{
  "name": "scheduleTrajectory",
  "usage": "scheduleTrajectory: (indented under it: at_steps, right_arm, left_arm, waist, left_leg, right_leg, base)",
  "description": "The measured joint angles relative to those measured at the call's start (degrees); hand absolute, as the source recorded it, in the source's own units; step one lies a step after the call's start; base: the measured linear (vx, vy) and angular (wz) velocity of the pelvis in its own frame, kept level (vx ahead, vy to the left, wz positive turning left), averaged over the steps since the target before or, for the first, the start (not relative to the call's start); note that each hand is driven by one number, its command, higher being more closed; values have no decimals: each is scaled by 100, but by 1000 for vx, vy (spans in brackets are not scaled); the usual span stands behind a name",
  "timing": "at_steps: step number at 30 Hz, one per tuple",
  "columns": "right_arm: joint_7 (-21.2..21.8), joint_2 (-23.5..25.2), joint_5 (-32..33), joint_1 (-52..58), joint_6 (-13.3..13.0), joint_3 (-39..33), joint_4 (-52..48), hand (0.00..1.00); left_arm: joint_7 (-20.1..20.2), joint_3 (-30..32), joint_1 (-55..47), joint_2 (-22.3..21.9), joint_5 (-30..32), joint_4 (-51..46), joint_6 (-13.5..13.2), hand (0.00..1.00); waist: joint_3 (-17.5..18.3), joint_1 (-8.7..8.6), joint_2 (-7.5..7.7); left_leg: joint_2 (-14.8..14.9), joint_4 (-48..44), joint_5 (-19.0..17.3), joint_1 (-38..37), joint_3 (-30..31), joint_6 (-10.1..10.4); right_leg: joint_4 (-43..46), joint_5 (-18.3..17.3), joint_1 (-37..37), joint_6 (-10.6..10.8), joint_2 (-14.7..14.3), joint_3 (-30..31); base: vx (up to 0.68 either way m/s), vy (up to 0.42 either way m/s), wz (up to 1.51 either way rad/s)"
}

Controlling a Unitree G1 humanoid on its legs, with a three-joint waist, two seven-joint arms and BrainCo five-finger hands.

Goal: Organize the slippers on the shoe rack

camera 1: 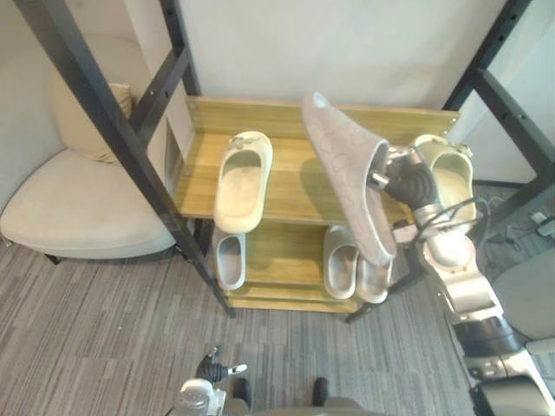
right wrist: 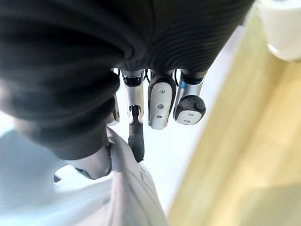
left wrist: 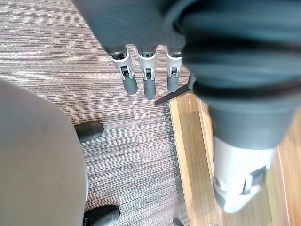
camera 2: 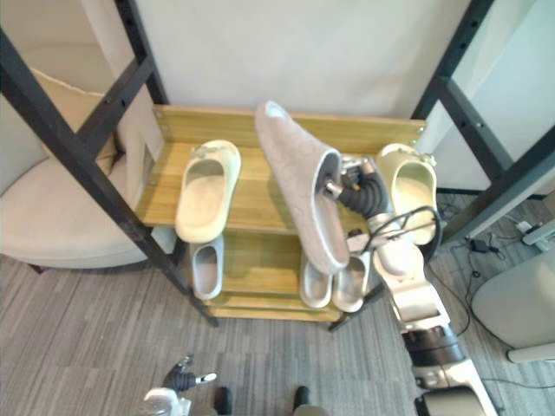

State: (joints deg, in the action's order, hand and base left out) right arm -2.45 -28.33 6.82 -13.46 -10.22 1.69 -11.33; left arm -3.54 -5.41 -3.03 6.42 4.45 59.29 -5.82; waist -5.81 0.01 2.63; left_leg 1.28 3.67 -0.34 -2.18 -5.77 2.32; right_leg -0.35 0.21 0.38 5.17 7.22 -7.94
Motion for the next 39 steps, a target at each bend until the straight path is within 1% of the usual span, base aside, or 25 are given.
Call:
scheduleTrajectory:
  at_steps: [2, 4, 5, 7, 11, 14, 16, 17, 19, 20, 21, 22, 24, 25, 26, 27, 28, 30, 31, 32, 33, 34, 36, 37, 39]
  right_arm:
    - [28, 128, 3, 261, -91, -100, -252, 100]
    - [74, 357, 12, 566, -142, -161, -479, 100]
    - [100, 385, 17, 636, -149, -164, -532, 100]
    - [242, 480, 16, 1060, -208, -161, -813, 100]
    - [456, 723, -6, 1730, -266, -117, -998, 100]
    - [584, 804, -32, 2213, -274, 105, -1008, 100]
    - [656, 795, -246, 2487, -275, 321, -988, 100]
    - [692, 790, -357, 2549, -278, 442, -937, 100]
    - [695, 740, -472, 2463, -335, 606, -710, 100]
    - [673, 497, -519, 2171, -339, 792, -379, 100]
    - [673, 456, -541, 2125, -338, 814, -332, 100]
    - [668, 286, -685, 1947, -330, 909, -177, 100]
    - [644, 38, -700, 1669, -327, 1082, -13, 100]
    - [627, -24, -716, 1585, -328, 1101, 4, 100]
    - [597, -90, -774, 1489, -329, 1137, 34, 100]
    - [572, -169, -884, 1350, -329, 1205, 110, 100]
    - [559, -209, -922, 1280, -328, 1216, 121, 100]
    - [419, -289, -931, 1125, -330, 1285, 98, 100]
    - [370, -364, -944, 947, -332, 1319, 87, 100]
    - [330, -407, -952, 852, -332, 1311, 78, 100]
    - [228, -469, -973, 722, -331, 1304, 79, 100]
    - [150, -502, -1045, 573, -327, 1309, 83, 100]
    - [66, -517, -1122, 342, -329, 1299, 83, 100]
    - [-59, -533, -1124, 208, -320, 1279, 84, 100]
    - [-179, -524, -1130, 26, -304, 1246, 84, 100]
  left_arm:
    - [7, 0, -5, -2, 1, 25, 0, 0]
    - [16, 0, -13, -21, 3, 101, -1, 0]
    - [25, 0, -16, -25, 4, 105, -1, 0]
    - [40, 1, -34, -38, 4, 105, -4, 0]
    - [47, 0, -51, -41, 5, 151, -10, 0]
    - [49, -2, -49, -40, 8, 215, -14, 0]
    - [50, -5, -49, -44, 8, 220, -16, 0]
    - [50, -10, -43, -51, 9, 217, -25, 0]
    - [52, -24, 60, -51, 10, 212, -46, 0]
    - [45, -24, 267, -54, -9, 197, -119, 0]
    - [43, -24, 296, -54, -9, 196, -123, 0]
    - [43, -43, 426, -52, -24, 190, -132, 0]
    - [36, -65, 587, -28, -189, 75, -145, 0]
    - [35, -60, 628, -18, -291, -20, -174, 0]
    - [36, -58, 660, -12, -386, -55, -227, 0]
    - [38, -50, 690, 8, -489, -97, -257, 0]
    - [33, -40, 710, 30, -576, -182, -266, 0]
    - [27, 11, 715, 89, -786, -366, -306, 0]
    - [28, 113, 721, 125, -873, -495, -349, 0]
    - [16, 239, 738, 131, -936, -558, -350, 0]
    - [-10, 402, 803, 156, -1006, -634, -355, 0]
    - [-66, 511, 890, 245, -1022, -638, -349, 0]
    - [-193, 616, 892, 372, -1048, -466, -311, 0]
    - [-253, 608, 891, 387, -1024, -374, -215, 0]
    - [-288, 608, 868, 384, -1024, -203, -37, 0]
  waist:
    - [43, -2, -2]
    - [123, -23, -30]
    - [130, -29, -36]
    - [155, -42, -67]
    - [220, -57, -91]
    - [242, -76, -128]
    - [230, -83, -165]
    - [211, -86, -193]
    - [47, -93, -247]
    - [-296, -92, -340]
    - [-332, -91, -359]
    - [-492, -89, -421]
    - [-772, -88, -503]
    - [-895, -86, -530]
    - [-967, -83, -555]
    - [-1038, -85, -547]
    - [-1079, -78, -579]
    - [-1227, -72, -542]
    - [-1292, -72, -555]
    - [-1324, -74, -538]
    - [-1393, -69, -570]
    - [-1541, -32, -524]
    - [-1735, 0, -425]
    - [-1850, 23, -375]
    - [-1956, 94, -315]
  left_leg:
    - [6, -3, 0, 0, 2, 0]
    - [16, 8, 0, -22, -9, 0]
    - [17, 10, 0, -25, -10, 0]
    - [22, 19, 2, -30, -10, -2]
    - [-3, 15, -1, -59, -1, 1]
    - [-1, 11, -14, -96, 3, 16]
    - [2, -1, -17, -87, 10, 19]
    - [10, -77, -43, -9, 4, 16]
    - [18, -779, -317, 466, 9, -8]
    - [73, -1881, -748, 1105, 40, -33]
    - [83, -2003, -795, 1181, 41, -32]
    - [115, -2485, -970, 1519, 81, -44]
    - [125, -3241, -1234, 2115, 176, -67]
    - [118, -3548, -1380, 2363, 205, -26]
    - [118, -3792, -1464, 2573, 257, -33]
    - [117, -4054, -1547, 2807, 307, -63]
    - [117, -4281, -1601, 2994, 329, -47]
    - [120, -4725, -1729, 3354, 362, -54]
    - [123, -5087, -1816, 3654, 418, -18]
    - [126, -5347, -1864, 3915, 455, -85]
    - [127, -5711, -1967, 4214, 491, -79]
    - [130, -5994, -2037, 4465, 551, -70]
    - [130, -6313, -2102, 4876, 594, -84]
    - [134, -6496, -2121, 5138, 645, -68]
    - [135, -6708, -2144, 5442, 657, -64]
  right_leg:
    - [-8, 0, -6, 0, 2, -1]
    - [-6, -1, -17, 1, 4, 10]
    - [-5, -2, -17, 1, 5, 13]
    - [-2, -2, -17, 2, 11, 11]
    - [-79, 4, 60, 10, 10, -7]
    - [-144, 8, 130, 14, 6, -20]
    - [-149, 10, 137, 16, 6, -37]
    - [-6, -27, 29, 15, 18, -38]
    - [692, -295, -401, 6, 106, -16]
    - [1487, -590, -876, -11, 182, 4]
    - [1585, -627, -940, -6, 185, 13]
    - [1979, -764, -1214, -11, 203, 20]
    - [2738, -1073, -1757, -24, 295, -5]
    - [3062, -1253, -1987, -18, 361, -34]
    - [3300, -1372, -2171, -20, 387, -49]
    - [3562, -1454, -2377, -9, 413, -61]
    - [3813, -1546, -2554, -28, 451, -65]
    - [4285, -1695, -2887, -35, 517, -81]
    - [4663, -1808, -3176, -22, 563, -70]
    - [4938, -1900, -3410, -41, 594, -75]
    - [5293, -2039, -3675, -55, 636, -80]
    - [5608, -2158, -3921, -69, 680, -81]
    - [5972, -2274, -4306, -94, 717, -92]
    - [6172, -2323, -4545, -119, 729, -109]
    - [6436, -2395, -4842, -153, 784, -115]
  base:
    - [-35, -8, 1]
    - [-17, -4, -1]
    - [0, 0, 0]
    - [0, 0, 0]
    - [0, 0, 0]
    - [0, 0, 0]
    - [0, 0, 0]
    - [-36, -7, -2]
    - [-88, -1, 4]
    - [-144, 3, 10]
    - [-176, 7, 11]
    - [-204, 18, 12]
    - [-290, 35, 25]
    - [-230, 30, 26]
    - [-189, 20, 22]
    - [-162, 14, 18]
    - [-149, 14, 17]
    - [-123, 9, 14]
    - [-158, -3, 13]
    - [-145, -9, 18]
    - [-176, -8, 20]
    - [-151, -12, 17]
    - [-146, -26, 14]
    - [-135, -32, 14]
    - [-114, -32, 12]
